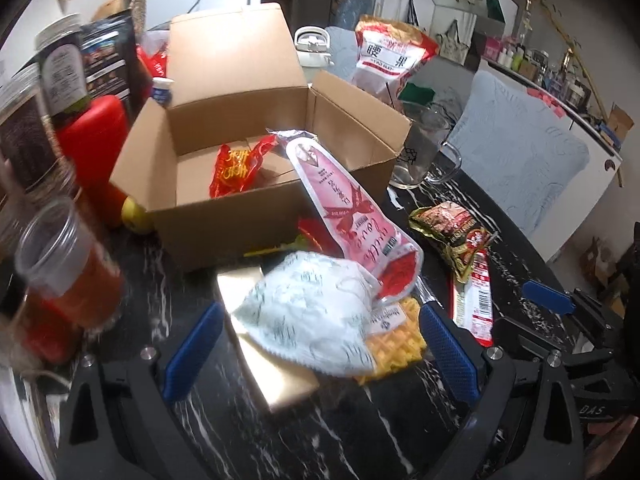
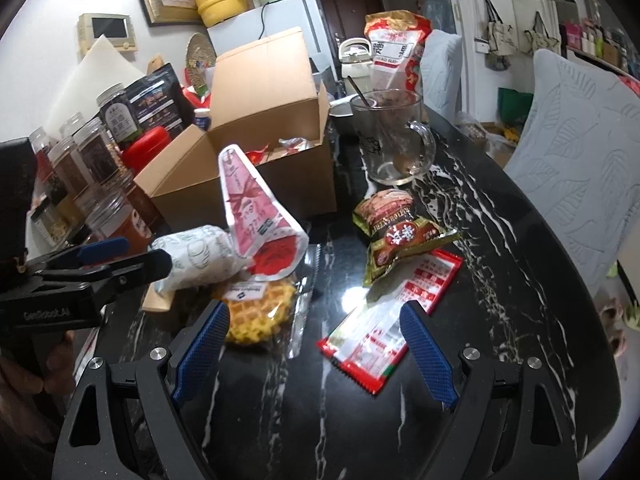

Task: Organize snacks
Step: 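Lower the left gripper onto the white bread-print bag and close it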

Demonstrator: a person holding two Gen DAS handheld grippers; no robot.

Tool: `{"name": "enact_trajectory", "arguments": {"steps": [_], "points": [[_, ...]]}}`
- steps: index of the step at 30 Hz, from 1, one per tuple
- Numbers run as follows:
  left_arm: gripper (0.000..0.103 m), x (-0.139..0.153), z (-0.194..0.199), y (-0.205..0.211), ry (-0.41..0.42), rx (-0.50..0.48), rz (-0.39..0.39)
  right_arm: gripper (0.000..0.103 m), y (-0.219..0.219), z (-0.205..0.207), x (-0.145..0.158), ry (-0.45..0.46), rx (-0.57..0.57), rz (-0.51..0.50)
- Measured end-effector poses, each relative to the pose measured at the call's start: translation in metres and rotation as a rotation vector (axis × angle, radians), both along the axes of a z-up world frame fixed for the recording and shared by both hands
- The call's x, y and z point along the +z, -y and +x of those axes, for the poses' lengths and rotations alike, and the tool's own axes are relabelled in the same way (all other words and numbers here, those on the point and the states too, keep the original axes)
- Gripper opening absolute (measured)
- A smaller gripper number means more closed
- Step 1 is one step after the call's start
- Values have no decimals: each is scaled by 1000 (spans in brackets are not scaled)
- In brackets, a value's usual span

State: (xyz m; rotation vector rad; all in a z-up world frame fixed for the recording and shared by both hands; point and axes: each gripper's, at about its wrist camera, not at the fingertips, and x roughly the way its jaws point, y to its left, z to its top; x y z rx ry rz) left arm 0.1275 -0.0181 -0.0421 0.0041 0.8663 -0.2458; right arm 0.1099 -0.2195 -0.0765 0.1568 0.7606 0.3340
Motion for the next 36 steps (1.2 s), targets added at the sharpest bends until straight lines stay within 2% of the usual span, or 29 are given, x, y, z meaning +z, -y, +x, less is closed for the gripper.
{"name": "enact_trajectory", "arguments": {"steps": [3,5,8,14,21,24,28,29,30,32,33,36], "points": [[100,-2,14,6,14,-13,77,88,3,8,-4,-11,-2,10],[100,-3,21,10,8,-35,94,88,4,12,-6,-18,-3,15],[100,-9,30,15,-18,-79,98,88,5,16,-10,-31,-5,20],[100,-33,44,15,-132,-112,75,88,8,21,-14,-48,-10,25],[98,-39,46,12,-105,-90,110,88,4,23,-17,-58,-2,14],[95,-39,43,17,-101,-119,168,88,2,24,-17,-63,5,15],[95,-39,36,18,-100,-148,181,88,-2,23,-18,-68,12,12],[94,-40,34,19,-91,-151,199,88,-3,23,-19,-71,13,13],[85,-40,32,20,-79,-146,219,88,-4,23,-19,-75,15,14],[79,-39,26,21,-51,-157,241,88,-6,24,-20,-82,18,14],[70,-37,23,22,-43,-162,235,88,-8,23,-20,-83,19,11],[68,-33,16,20,-35,-166,199,88,-11,23,-19,-82,23,0]]}}
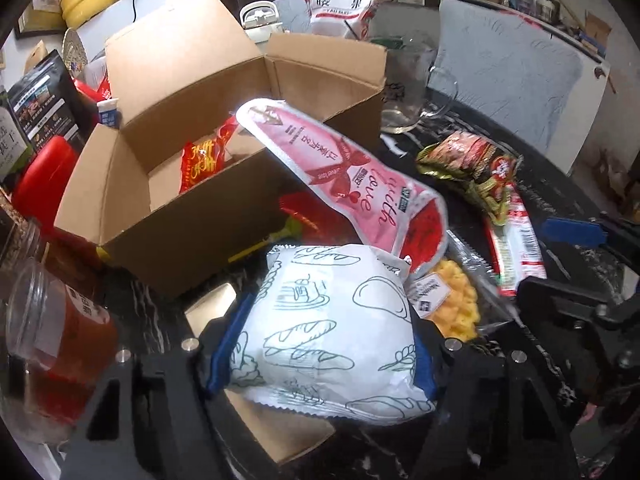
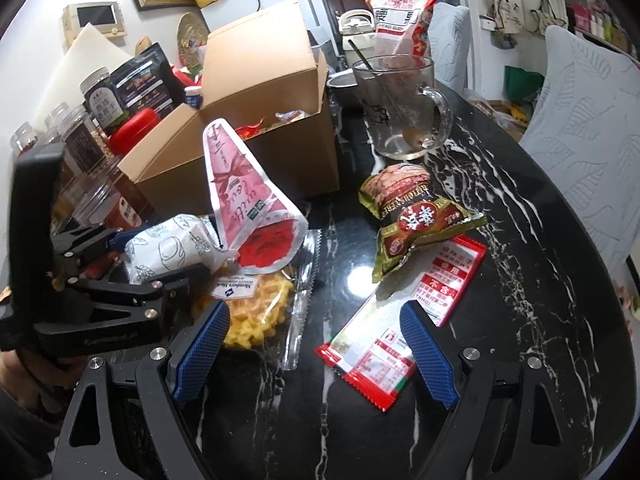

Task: Organize snacks
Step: 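Grasp the pink 'with love' pouch with the right gripper while the left holds the white bag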

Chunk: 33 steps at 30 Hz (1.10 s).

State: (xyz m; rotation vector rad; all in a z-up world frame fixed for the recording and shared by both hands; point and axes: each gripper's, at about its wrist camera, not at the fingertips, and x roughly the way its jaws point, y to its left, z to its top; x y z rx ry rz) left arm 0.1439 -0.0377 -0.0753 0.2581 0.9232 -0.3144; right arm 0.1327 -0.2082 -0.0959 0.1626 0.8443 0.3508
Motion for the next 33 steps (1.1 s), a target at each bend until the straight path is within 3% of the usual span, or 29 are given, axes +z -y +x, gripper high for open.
{"name": "enact_trajectory", "arguments": {"steps": [11,22,33], "points": [[66,21,-11,-39,-1,134,-167,88,-20,12,13,51,46,-38],[66,31,-19,-79,61,303,-219,90,-66,48,17,121,154,-124],[66,26,-23,-97,59,366,-245,90,-92,80,2,121,213,-194]]}}
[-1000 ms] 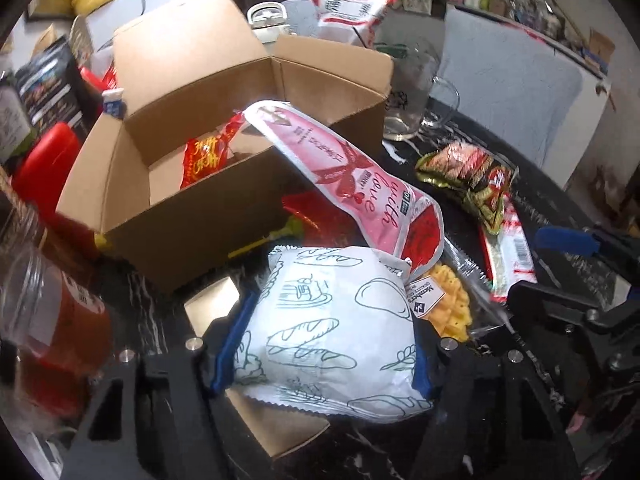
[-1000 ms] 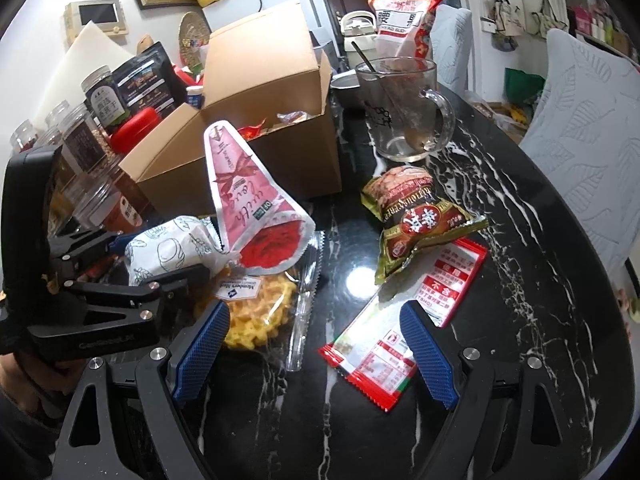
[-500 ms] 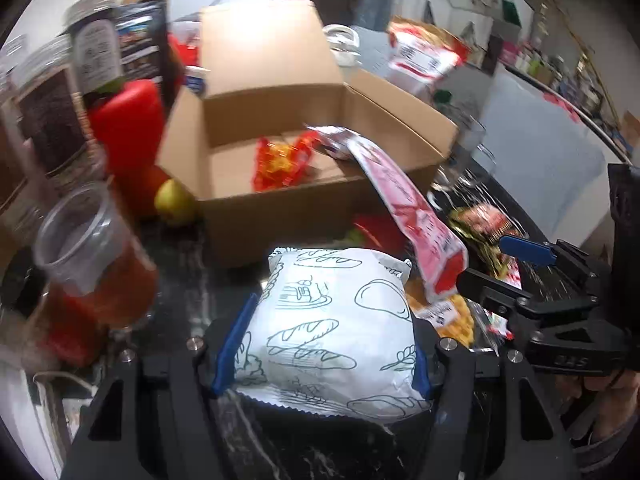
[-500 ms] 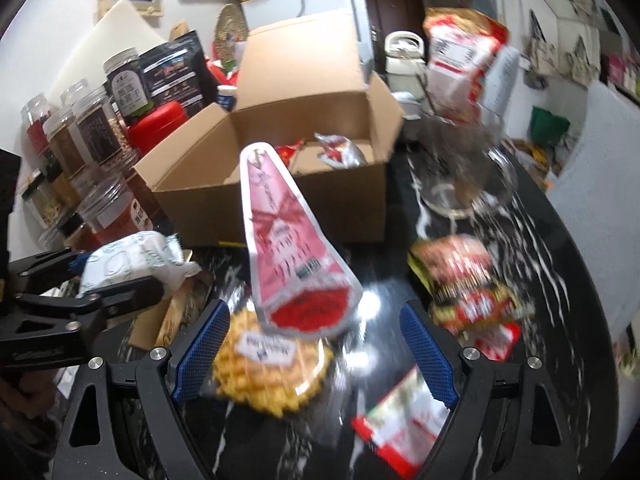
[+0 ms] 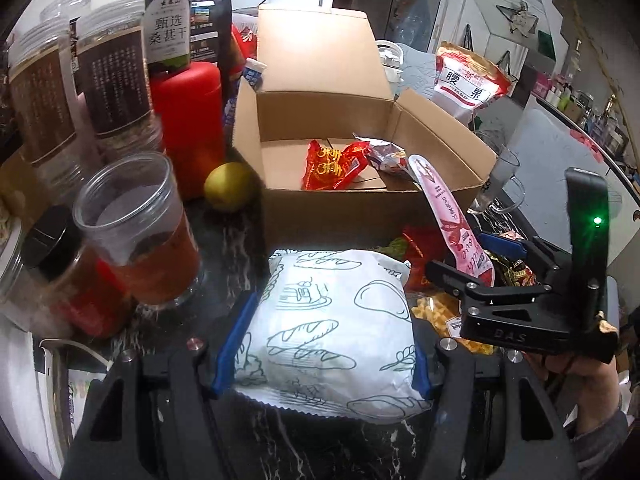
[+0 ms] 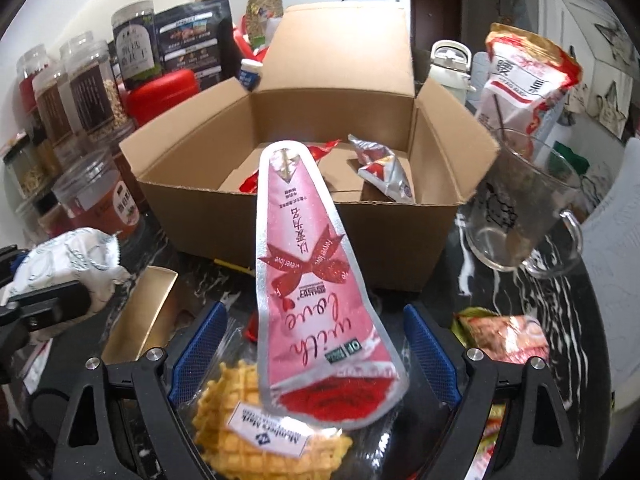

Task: Organize snacks
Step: 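Grasp the pink 'with love' pouch with the right gripper while the left holds the white bag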

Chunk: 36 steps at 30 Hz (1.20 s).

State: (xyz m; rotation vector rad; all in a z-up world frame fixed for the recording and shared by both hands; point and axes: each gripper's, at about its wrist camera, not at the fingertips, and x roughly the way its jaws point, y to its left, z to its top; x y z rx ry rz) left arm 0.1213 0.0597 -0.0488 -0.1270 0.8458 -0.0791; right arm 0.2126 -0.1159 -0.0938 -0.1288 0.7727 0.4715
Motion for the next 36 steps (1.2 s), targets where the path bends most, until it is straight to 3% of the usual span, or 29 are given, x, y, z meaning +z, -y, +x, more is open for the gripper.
{"name": "enact_trajectory", "arguments": {"steps": [3,5,8,24,36], "points": [[66,-1,1,-2,3,13,0,81,-3,5,-5,-17,0,-29],[66,-1,-1,-4,3,17,-9,62,-3,6,-8,-33,0,-35],[66,-2,-3,-5,0,20,-11,54,-1,6,-9,-47,-3,-22],[66,10,-26,1,32,1,-29,50,24,-29,13,-28,-47,67],[66,27,-70,13,89,-15,-17,50,42,-86,29,-4,-56,122]]}}
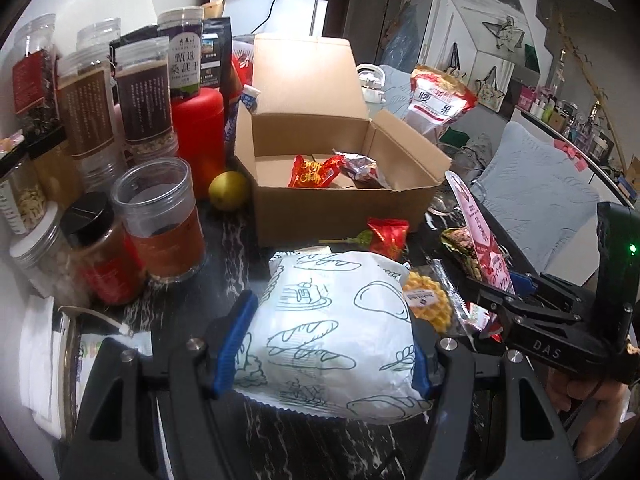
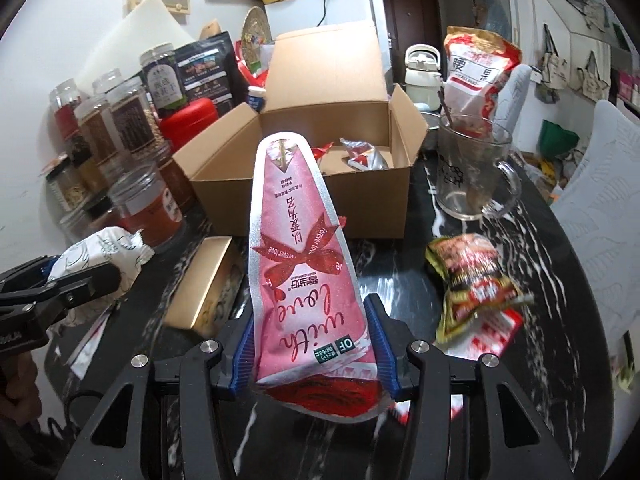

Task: Organize snacks
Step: 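Grasp the pink 'with love' pouch with the right gripper while the left holds the white bag, then lift both held bags and carry them over the cardboard box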

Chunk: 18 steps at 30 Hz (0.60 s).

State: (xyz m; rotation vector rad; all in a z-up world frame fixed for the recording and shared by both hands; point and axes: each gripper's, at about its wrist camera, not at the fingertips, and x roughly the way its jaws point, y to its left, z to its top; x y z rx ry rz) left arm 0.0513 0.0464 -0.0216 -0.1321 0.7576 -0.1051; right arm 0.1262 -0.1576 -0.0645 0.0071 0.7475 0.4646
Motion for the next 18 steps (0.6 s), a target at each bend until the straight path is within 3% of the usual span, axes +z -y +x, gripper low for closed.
{"name": "enact_trajectory", "arguments": {"steps": [18], "points": [[66,32,-57,16,106,-10,22,50,21,-82,25,74,4,58]]}}
